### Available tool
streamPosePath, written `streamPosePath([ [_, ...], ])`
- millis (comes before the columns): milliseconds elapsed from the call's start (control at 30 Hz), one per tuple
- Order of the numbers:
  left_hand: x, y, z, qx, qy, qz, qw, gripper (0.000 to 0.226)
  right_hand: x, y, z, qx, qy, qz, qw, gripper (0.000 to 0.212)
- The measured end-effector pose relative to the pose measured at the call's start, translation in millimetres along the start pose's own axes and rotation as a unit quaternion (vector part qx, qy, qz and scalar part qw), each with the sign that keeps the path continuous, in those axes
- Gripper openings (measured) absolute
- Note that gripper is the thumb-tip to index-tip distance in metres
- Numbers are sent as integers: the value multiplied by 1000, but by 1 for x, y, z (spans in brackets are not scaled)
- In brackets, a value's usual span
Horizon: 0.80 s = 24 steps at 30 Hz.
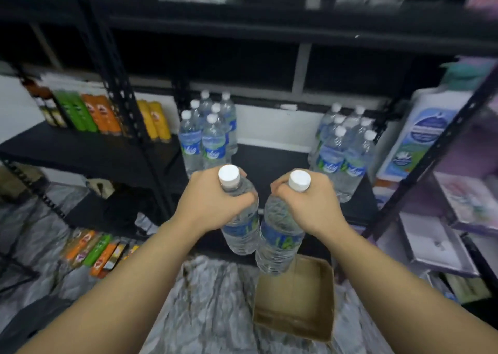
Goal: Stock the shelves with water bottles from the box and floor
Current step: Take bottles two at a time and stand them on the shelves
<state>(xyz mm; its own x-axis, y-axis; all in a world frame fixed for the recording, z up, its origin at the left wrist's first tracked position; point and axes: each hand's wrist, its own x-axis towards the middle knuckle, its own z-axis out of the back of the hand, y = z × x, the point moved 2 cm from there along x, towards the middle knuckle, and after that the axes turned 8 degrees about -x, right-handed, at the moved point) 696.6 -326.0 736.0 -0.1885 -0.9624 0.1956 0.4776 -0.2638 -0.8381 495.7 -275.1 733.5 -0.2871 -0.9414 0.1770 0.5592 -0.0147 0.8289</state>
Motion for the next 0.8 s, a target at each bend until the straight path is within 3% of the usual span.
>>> streamPosePath([
  [300, 71, -159, -23, 1, -18, -117, 993, 13, 83, 52, 152, 1, -98, 96, 991, 22],
  [433, 93, -223, -26, 8, -29, -170, 985, 25, 103, 77, 207, 10, -112, 144, 983, 28],
  [600, 124, -281, -31, -20, -30, -209, 977, 22, 121, 98, 259, 28, -142, 179, 973, 32],
  [800, 163, -342, -29, -34, -24, -256, 966, 51, 150, 122, 305, 31, -165, 206, 964, 35],
])
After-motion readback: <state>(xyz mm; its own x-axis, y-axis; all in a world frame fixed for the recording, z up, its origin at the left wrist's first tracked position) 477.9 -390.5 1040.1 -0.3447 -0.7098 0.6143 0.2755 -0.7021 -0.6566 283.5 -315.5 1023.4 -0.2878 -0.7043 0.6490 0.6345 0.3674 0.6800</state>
